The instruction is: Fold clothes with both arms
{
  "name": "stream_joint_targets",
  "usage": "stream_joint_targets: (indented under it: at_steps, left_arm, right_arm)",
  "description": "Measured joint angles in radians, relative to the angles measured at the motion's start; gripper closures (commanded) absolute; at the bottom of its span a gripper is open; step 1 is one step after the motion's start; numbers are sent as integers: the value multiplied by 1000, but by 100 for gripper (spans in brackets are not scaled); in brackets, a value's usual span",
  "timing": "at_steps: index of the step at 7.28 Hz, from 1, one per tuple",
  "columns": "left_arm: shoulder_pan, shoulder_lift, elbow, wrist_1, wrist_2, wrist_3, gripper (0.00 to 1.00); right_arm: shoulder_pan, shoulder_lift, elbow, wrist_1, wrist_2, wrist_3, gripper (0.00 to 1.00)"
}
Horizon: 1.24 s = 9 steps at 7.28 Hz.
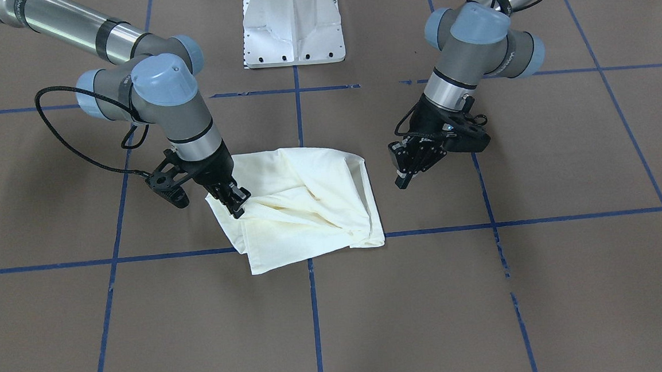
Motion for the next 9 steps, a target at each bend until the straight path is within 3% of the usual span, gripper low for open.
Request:
stream_joint_targets:
  at_steps: [1, 3, 9]
  left_arm:
    - [9, -2, 64, -108, -1, 3, 100]
    - [44, -20, 110, -188, -2, 4, 100]
    - [162, -59, 113, -202, -4, -1, 100]
  right_arm:
    - [1, 3, -1, 0, 0, -1, 100]
    - [3, 10, -7, 0, 0, -3, 100]
    - [18, 58, -77, 0, 0, -13, 100]
